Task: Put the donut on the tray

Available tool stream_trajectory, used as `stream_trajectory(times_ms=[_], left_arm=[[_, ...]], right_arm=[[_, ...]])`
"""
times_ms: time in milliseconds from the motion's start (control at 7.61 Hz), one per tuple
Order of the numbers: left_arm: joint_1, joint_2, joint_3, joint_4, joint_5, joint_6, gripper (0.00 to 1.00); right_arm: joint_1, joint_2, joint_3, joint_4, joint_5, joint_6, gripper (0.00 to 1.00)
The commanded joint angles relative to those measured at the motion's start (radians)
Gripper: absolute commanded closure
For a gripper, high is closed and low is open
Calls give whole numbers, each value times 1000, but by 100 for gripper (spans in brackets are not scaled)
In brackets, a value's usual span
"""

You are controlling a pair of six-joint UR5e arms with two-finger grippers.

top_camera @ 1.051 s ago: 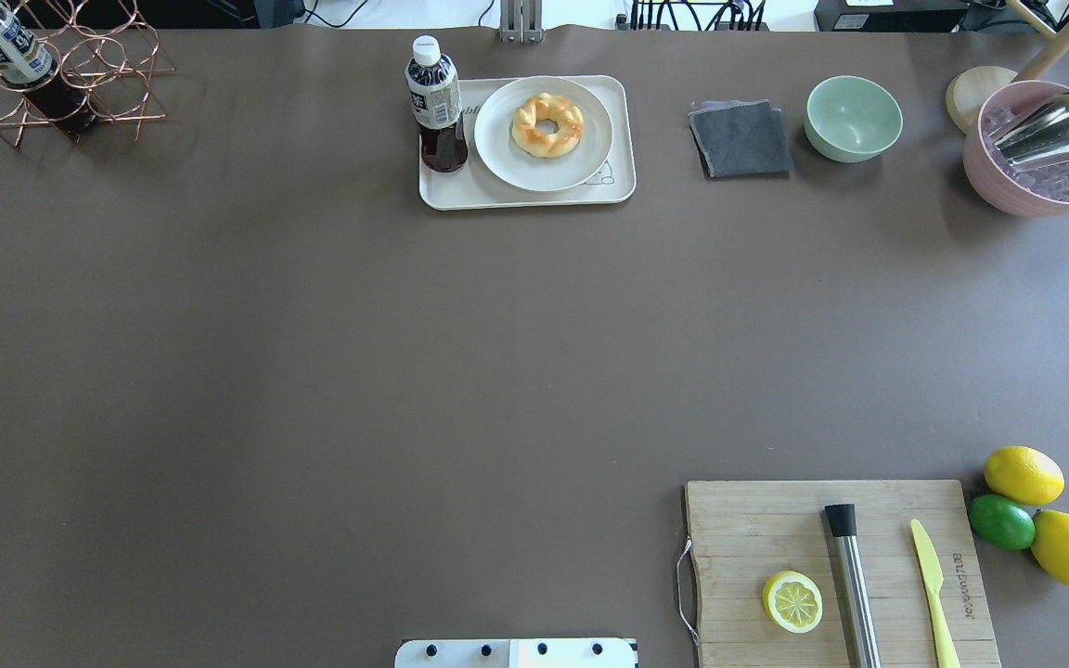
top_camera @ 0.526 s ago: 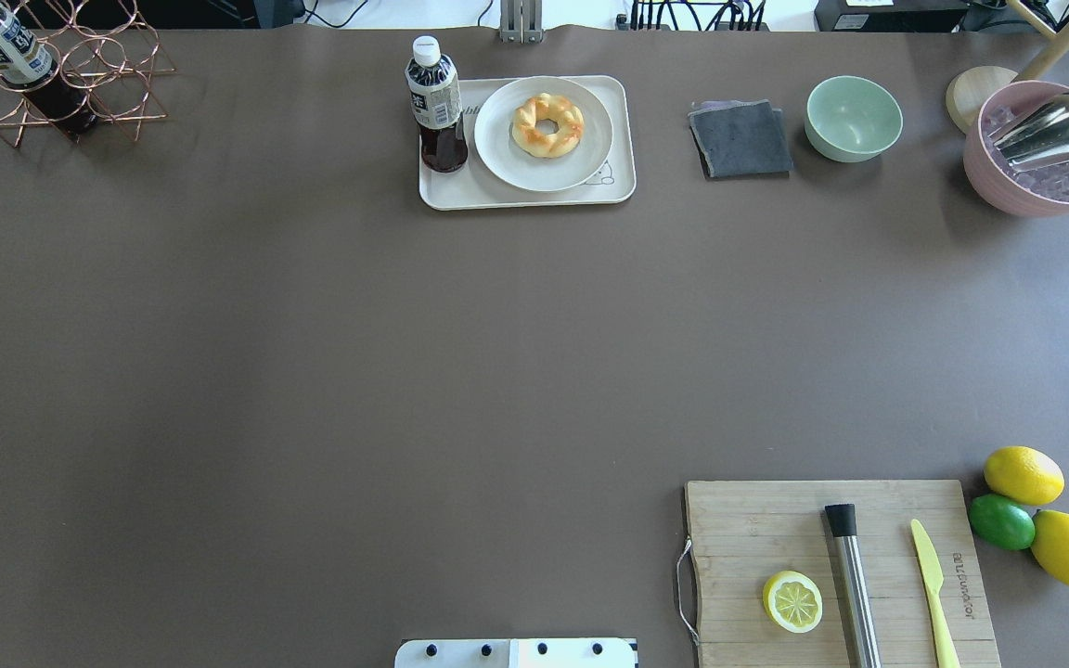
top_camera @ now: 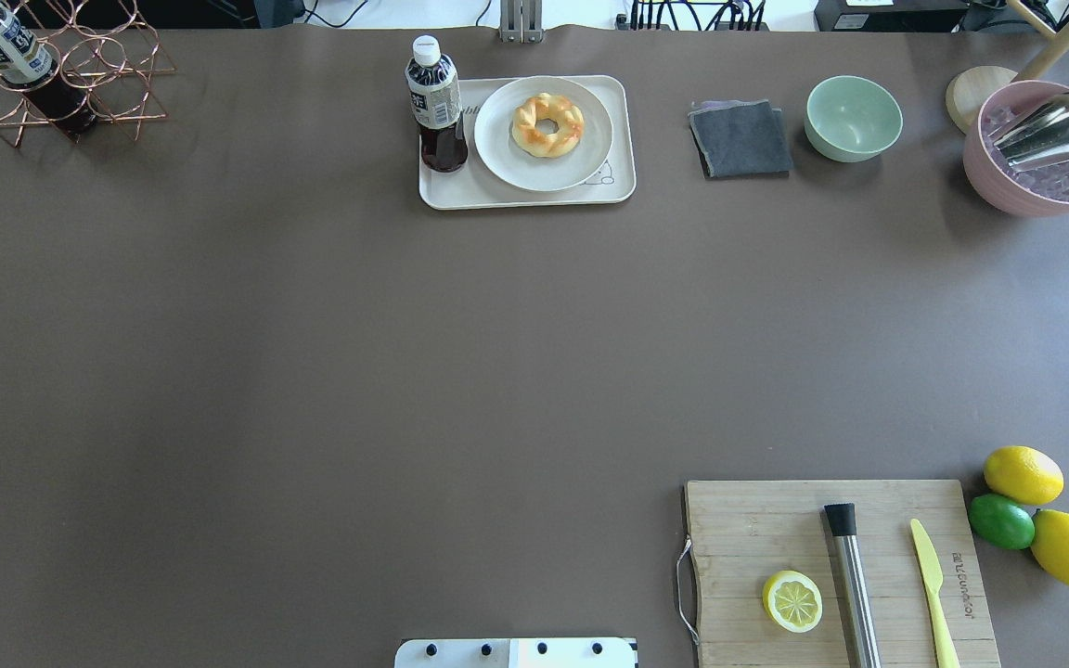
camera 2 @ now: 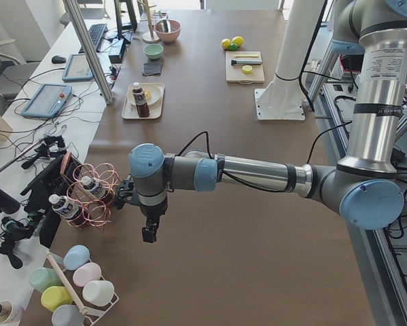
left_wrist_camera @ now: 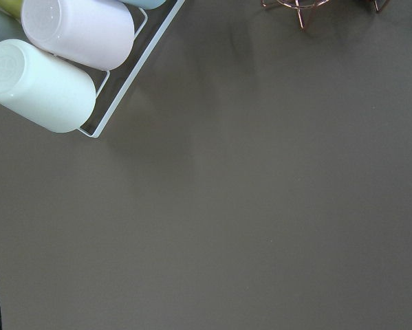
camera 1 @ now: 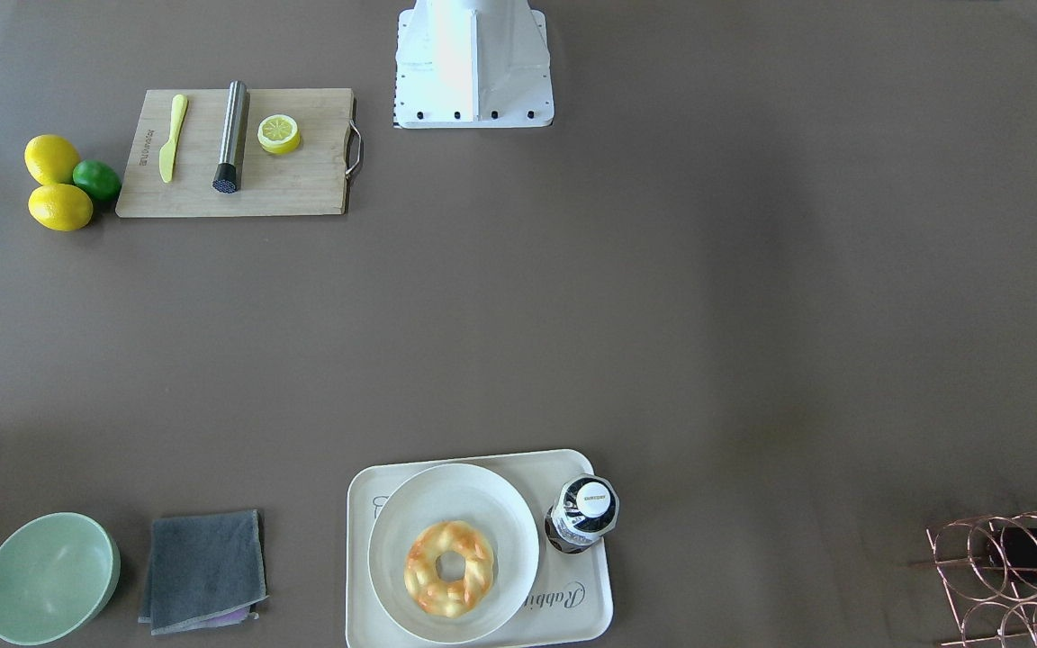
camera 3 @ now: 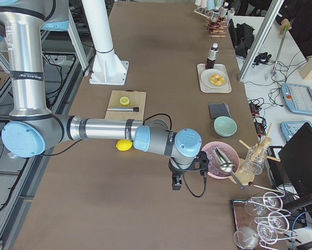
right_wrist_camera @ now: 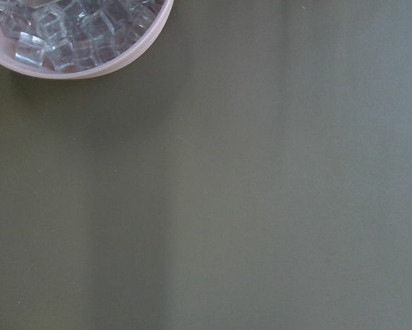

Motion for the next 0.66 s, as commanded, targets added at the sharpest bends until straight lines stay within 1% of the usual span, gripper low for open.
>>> stream_trajectory(times_ms=[0, 526], left_arm=[[0, -1, 1, 0, 1, 0, 2], [0, -3, 0, -2, 1, 0, 2]], right_arm=[[-1, 1, -1, 0, 0, 1, 0], [-1, 1, 9, -2, 6, 1, 0]])
